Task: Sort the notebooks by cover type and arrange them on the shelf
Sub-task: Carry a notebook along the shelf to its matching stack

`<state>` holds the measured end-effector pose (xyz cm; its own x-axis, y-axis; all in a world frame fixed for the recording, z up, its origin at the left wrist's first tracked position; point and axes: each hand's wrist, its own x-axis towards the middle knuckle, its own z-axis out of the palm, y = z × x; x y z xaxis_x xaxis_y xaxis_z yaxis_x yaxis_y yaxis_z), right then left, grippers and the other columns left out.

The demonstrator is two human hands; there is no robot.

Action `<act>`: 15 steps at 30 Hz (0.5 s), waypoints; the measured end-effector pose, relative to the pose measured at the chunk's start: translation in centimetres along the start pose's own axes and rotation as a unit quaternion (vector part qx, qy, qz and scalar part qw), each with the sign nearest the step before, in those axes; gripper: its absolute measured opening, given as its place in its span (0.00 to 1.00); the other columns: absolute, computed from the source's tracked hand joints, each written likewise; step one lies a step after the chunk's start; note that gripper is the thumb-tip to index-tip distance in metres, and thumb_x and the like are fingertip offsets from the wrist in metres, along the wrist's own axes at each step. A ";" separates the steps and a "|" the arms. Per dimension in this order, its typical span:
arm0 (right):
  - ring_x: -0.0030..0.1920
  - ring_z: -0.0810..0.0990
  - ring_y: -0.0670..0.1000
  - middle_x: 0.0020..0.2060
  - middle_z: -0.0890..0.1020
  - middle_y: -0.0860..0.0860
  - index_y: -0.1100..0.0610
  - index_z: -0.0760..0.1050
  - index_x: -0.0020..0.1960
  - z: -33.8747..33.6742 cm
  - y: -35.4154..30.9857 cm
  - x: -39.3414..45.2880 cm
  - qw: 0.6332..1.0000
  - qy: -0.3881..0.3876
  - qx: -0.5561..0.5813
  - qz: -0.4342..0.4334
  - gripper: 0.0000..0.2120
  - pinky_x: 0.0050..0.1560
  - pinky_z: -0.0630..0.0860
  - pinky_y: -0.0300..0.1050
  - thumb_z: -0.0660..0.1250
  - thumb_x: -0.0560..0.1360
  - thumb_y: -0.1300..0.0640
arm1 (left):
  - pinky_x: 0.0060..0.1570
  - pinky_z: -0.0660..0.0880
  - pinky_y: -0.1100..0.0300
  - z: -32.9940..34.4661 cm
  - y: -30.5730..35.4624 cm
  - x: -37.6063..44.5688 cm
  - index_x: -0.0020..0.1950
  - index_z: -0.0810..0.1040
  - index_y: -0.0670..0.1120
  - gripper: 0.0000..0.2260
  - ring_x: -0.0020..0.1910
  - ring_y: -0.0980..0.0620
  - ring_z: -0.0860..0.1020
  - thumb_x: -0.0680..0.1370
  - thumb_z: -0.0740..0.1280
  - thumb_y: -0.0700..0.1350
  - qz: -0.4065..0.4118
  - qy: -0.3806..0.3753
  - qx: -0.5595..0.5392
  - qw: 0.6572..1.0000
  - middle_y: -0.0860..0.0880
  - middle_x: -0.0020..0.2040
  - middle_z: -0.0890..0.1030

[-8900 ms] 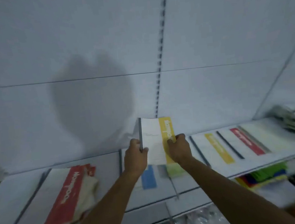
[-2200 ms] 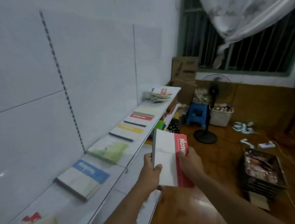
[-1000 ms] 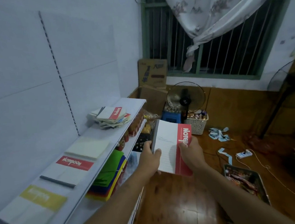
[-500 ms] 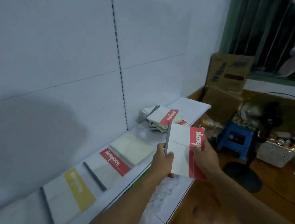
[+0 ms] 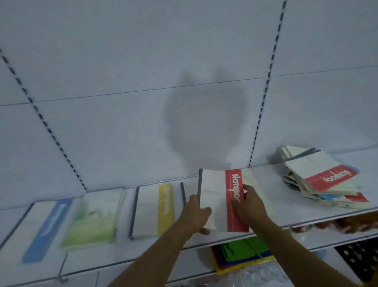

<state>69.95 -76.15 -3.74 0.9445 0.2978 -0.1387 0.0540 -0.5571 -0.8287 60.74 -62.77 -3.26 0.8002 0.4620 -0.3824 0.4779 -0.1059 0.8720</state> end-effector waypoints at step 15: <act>0.39 0.80 0.51 0.46 0.81 0.55 0.60 0.71 0.56 9.4 0.6 7.0 0.983 -0.041 -0.178 -0.016 0.14 0.46 0.81 0.49 0.63 0.77 0.50 | 0.56 0.72 0.59 -2.8 -7.1 6.2 0.67 0.66 0.42 0.24 0.59 0.47 0.73 0.74 0.70 0.44 0.052 0.037 0.235 0.970 0.43 0.62 0.71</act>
<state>73.57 -67.13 -10.26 0.9120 0.3728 -0.1710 0.2068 -0.7781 -0.5931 61.28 -56.71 -10.93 0.8327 0.4880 -0.2617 0.5227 -0.5365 0.6626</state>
